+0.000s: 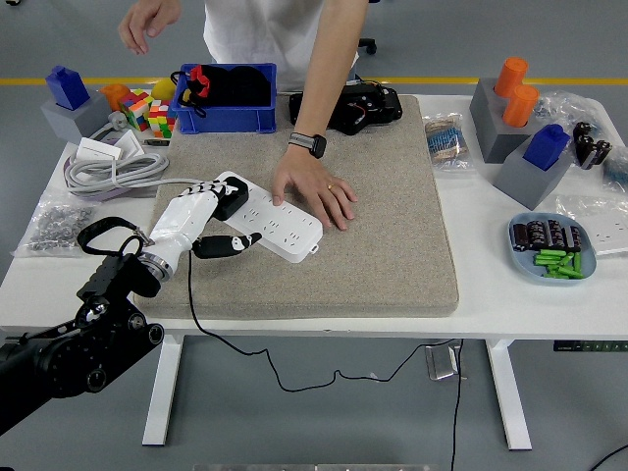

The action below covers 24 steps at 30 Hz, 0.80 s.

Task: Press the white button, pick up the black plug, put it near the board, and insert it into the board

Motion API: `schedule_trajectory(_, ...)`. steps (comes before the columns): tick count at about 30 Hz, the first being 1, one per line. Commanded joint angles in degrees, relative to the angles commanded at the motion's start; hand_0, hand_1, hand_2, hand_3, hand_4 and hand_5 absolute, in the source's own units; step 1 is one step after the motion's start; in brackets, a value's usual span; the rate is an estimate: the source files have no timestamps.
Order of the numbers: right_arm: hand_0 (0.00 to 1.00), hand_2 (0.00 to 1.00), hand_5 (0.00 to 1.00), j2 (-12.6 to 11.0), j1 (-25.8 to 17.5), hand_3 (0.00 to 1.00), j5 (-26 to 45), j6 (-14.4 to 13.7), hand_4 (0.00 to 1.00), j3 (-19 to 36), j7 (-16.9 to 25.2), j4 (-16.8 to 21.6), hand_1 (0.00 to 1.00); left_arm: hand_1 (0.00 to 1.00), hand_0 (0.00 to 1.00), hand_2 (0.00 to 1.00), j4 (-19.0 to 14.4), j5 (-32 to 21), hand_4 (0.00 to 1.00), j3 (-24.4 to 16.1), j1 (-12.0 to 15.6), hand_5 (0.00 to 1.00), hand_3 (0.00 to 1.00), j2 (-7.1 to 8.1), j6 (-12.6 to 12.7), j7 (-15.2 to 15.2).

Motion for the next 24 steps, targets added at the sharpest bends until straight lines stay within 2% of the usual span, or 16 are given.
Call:
schedule_trajectory(6,0.792,0.668,0.424,0.07,-0.06,0.619,-0.01,0.01,0.662,0.01,0.01,0.01,0.685,0.956,0.94,0.873,-0.97,-0.45,0.884,-1.27,0.12,0.549,0.809,0.33,0.53,-0.6)
schedule_trajectory(11,0.792,0.668,0.424,0.02,-0.03,0.619,-0.05,-0.01,0.661,0.03,0.02,0.05,0.685,0.957,0.939,0.879,-3.22,-0.75,0.882,-4.47,0.89,0.55,0.819,0.93,1.6,-1.92)
schedule_trajectory(18,0.792,0.668,0.424,0.17,-0.1,0.619,-0.18,0.0,0.661,0.32,-0.01,0.0,0.685,0.959,0.94,0.89,-7.71,-0.29,0.881,-11.7,2.87,0.548,0.837,1.64,3.46,-3.98)
schedule_trajectory(24,0.792,0.668,0.424,0.17,-0.01,0.619,-0.27,-0.01,0.661,0.52,0.0,0.07,0.685,0.961,0.939,0.896,-9.81,1.56,0.882,-18.83,5.23,0.548,0.845,1.58,3.09,-3.51)
